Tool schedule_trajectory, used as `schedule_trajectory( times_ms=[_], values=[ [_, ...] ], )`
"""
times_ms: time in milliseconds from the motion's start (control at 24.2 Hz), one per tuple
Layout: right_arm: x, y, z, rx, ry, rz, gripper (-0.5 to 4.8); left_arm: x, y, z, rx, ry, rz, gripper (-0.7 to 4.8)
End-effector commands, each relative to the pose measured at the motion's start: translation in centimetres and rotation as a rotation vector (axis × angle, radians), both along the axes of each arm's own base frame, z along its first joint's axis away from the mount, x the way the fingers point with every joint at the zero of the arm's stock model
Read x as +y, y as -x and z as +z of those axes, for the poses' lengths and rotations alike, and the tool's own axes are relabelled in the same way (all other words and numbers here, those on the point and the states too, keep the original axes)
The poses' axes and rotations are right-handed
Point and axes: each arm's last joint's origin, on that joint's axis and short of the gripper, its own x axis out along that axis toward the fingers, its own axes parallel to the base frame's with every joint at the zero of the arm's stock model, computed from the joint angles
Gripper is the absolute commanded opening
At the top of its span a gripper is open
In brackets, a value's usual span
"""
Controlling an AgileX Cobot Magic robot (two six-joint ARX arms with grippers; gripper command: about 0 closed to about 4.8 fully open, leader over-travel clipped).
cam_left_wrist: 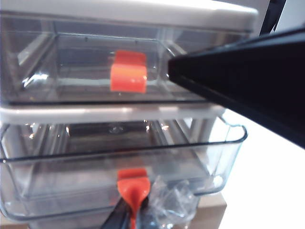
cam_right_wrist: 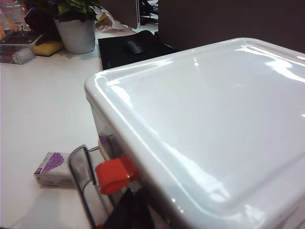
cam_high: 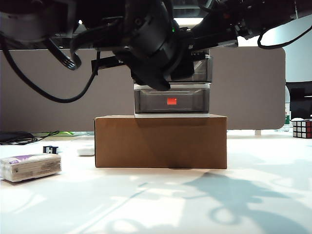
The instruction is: Open the second layer of the drawer on the table, pick up a pack of napkins on the table and put it in, and finally close the drawer.
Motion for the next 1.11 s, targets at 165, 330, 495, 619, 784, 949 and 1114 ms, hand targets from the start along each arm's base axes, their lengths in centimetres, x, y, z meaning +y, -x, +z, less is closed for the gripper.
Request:
schedule_trajectory(
  times_ms=[165,330,495,619,784,949,1114],
  values=[
    [0.0,-0.1,0.5,-0.029,-0.010,-0.025,-0.05,-0.9,2.3,-0.2,0.010,-0.037,-0.017,-0.06],
    [0.0,-0.1,0.5,-0.030,-0.010,-0.027,-0.05,-1.3,3.7,-0.5,0.018,-0.073,-0.027,-0.06],
    [0.0,-0.1,0.5,-0.033,-0.012,-0.027,-0.05,-1.6,4.7,-0.6,0.018,-0.081,-0.044,-0.06],
    [0.0,-0.2,0.5,-0.035,-0.012,-0.027,-0.05,-1.8,5.4,-0.6,0.017,-0.091,-0.035,-0.06],
    [0.0,-0.2,0.5,-0.035,-0.013,-0.027,-0.05,-1.7,5.6,-0.4,0.015,-0.095,-0.022,-0.06],
    [-0.1,0.1,0.8,-0.029,-0.029,-0.017,-0.05,0.0,8.1,1.6,-0.015,-0.234,0.050,-0.06],
    [-0.4,1.1,2.1,-0.058,-0.044,0.006,-0.05,5.1,9.0,3.0,0.000,-0.246,-0.115,-0.06]
  ],
)
